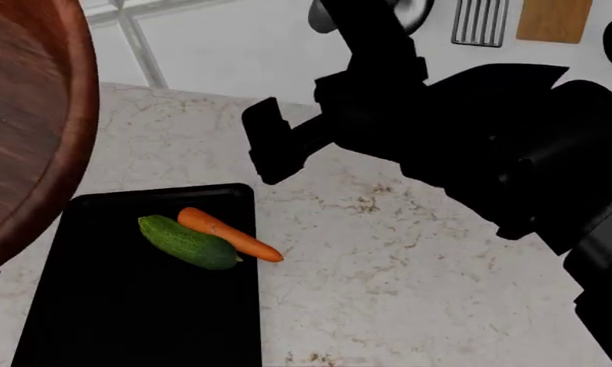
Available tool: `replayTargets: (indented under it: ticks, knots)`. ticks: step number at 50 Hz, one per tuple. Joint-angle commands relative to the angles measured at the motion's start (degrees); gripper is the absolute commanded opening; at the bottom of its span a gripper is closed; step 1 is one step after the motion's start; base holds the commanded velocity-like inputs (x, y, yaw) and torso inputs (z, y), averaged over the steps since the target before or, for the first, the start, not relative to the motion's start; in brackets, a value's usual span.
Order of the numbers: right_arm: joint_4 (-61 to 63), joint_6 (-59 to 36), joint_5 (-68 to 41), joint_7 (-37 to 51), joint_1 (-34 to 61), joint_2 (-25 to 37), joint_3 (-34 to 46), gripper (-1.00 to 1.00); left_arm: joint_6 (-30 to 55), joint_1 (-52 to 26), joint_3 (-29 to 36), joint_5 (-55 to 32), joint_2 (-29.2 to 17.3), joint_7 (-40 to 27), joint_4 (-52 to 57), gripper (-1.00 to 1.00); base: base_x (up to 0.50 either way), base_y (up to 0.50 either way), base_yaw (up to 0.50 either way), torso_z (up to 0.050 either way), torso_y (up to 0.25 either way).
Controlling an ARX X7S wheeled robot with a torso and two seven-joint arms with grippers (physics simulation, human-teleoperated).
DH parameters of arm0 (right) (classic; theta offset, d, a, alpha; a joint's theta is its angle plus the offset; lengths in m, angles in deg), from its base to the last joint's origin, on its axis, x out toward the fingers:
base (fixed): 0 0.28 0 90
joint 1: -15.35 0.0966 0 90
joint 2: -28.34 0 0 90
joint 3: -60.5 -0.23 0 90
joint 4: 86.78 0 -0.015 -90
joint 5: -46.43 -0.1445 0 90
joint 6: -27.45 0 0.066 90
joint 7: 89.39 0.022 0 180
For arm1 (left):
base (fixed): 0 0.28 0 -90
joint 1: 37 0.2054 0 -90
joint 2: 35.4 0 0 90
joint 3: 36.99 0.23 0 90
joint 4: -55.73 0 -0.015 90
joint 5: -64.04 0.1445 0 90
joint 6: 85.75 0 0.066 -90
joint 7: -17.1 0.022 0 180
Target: Place the two vegetables and bowl onto the tray for setting up a vegetable dip station.
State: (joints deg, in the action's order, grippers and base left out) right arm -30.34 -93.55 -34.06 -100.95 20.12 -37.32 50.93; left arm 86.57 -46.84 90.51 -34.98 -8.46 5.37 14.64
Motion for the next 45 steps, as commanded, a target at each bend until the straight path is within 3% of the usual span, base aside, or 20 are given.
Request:
replayTargets:
  ticks: [1, 12, 25, 45]
  knots:
    - [-0.7, 1.3, 0.5, 1.1, -0.5, 1.2, -3.6, 1.0, -0.3, 1.9, -6.9, 2.0, -1.1, 12.7, 5.6, -1.0, 0.0, 0.0, 0.0, 0.0, 0.0]
    - [0.0, 1.7, 0.1, 1.9, -2.1, 2.4, -3.9, 1.0, -7.2, 12.6, -7.7, 8.2, -0.3, 17.7, 7.8, -1.0, 0.0, 0.0, 0.0, 0.0, 0.0]
    - [0.9, 2.4, -0.3, 2.4, -3.7, 3.2, -4.4, 1.0, -9.8, 12.6, -7.0, -0.4, -1.4, 12.0, 10.6, -1.0, 0.0, 0.0, 0.0, 0.0, 0.0]
    - [0.6, 2.8, -0.6, 2.4, -5.2, 3.8, -4.7, 1.0, -14.4, 24.1, -16.5, 2.0, -1.4, 13.8, 11.0, -1.0, 0.0, 0.0, 0.0, 0.0, 0.0]
